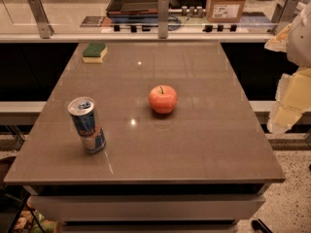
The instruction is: Move redbull can near sponge
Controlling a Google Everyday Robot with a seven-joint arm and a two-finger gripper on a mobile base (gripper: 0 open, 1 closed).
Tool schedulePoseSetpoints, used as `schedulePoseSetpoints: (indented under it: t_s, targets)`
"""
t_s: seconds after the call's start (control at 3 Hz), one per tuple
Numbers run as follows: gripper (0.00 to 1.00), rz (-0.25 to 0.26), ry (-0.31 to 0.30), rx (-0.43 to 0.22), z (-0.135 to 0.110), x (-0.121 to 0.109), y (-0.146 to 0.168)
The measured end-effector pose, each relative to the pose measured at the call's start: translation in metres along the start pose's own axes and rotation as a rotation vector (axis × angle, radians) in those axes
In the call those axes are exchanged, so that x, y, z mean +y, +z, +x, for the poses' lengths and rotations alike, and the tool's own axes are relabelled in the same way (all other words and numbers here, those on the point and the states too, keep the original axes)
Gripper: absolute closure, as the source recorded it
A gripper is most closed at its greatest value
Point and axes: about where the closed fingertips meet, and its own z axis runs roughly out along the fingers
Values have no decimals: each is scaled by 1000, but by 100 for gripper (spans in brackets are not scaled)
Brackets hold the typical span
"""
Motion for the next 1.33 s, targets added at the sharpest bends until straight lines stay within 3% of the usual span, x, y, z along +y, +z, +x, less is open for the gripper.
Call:
schedulePoseSetpoints:
  t_s: [0.33, 0.67, 1.0, 1.33]
  targets:
    - [0, 0, 0, 0, 0, 0, 0]
    - [0, -17, -9, -45, -5, 0, -1]
    - [0, -72, -10, -149, -26, 0, 10]
    - [0, -125, 10, -296, -57, 8, 24]
